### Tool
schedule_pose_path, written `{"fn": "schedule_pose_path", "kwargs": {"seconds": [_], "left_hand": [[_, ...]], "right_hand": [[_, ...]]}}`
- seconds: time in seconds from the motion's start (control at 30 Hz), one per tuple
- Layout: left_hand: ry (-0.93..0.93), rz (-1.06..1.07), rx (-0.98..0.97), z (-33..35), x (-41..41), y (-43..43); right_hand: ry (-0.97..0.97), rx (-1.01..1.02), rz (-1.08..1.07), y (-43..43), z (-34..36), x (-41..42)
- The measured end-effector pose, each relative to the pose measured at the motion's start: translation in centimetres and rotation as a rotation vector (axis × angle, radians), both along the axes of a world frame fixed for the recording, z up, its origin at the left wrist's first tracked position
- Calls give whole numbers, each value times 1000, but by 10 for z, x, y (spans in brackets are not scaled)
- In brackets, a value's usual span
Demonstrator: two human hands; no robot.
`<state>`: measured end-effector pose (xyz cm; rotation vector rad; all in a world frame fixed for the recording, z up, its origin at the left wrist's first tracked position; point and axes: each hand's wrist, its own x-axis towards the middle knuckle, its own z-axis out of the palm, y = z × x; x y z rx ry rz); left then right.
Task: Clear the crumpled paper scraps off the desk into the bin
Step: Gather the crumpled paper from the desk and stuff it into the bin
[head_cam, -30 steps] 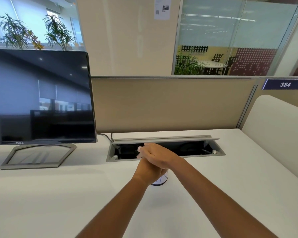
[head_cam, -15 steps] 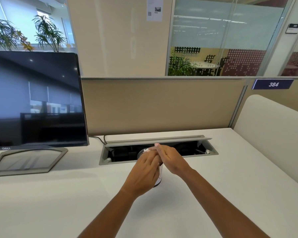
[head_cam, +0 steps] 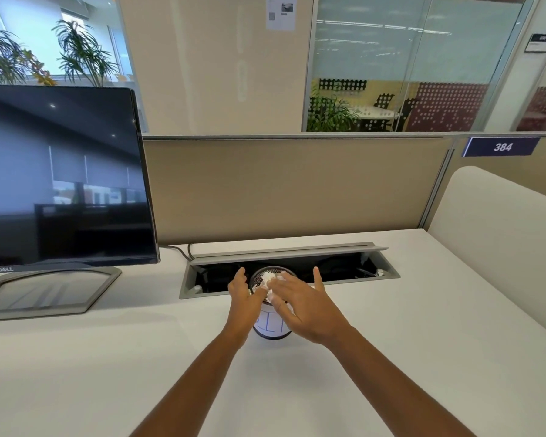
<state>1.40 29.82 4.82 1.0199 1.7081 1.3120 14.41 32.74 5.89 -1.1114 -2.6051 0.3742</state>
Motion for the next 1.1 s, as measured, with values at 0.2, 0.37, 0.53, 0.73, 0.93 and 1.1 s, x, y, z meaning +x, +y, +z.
{"fn": "schedule_pose_path", "kwargs": {"seconds": [0.2,0.37,0.53,0.73,0.93,1.1], "left_hand": [[-153,38,-40,-4,3,7],[-199,57,-45,-4,12,5],[-148,66,-28,-1,15,0],[-42,43,-25,-7,12,-27],[390,135,-45,-33,-5,-77],[693,113,-122,-60,-27,-115]], "right_hand": [[-125,58,-15,-1,6,-7],[-242,55,-18,1,11,-11],[-373,26,-19,0,17,-16],[-348,36,-4,-6,21,-8],[-336,63,-48,-12,19,-9],[-263,36,-87,-20,27,-10]]}}
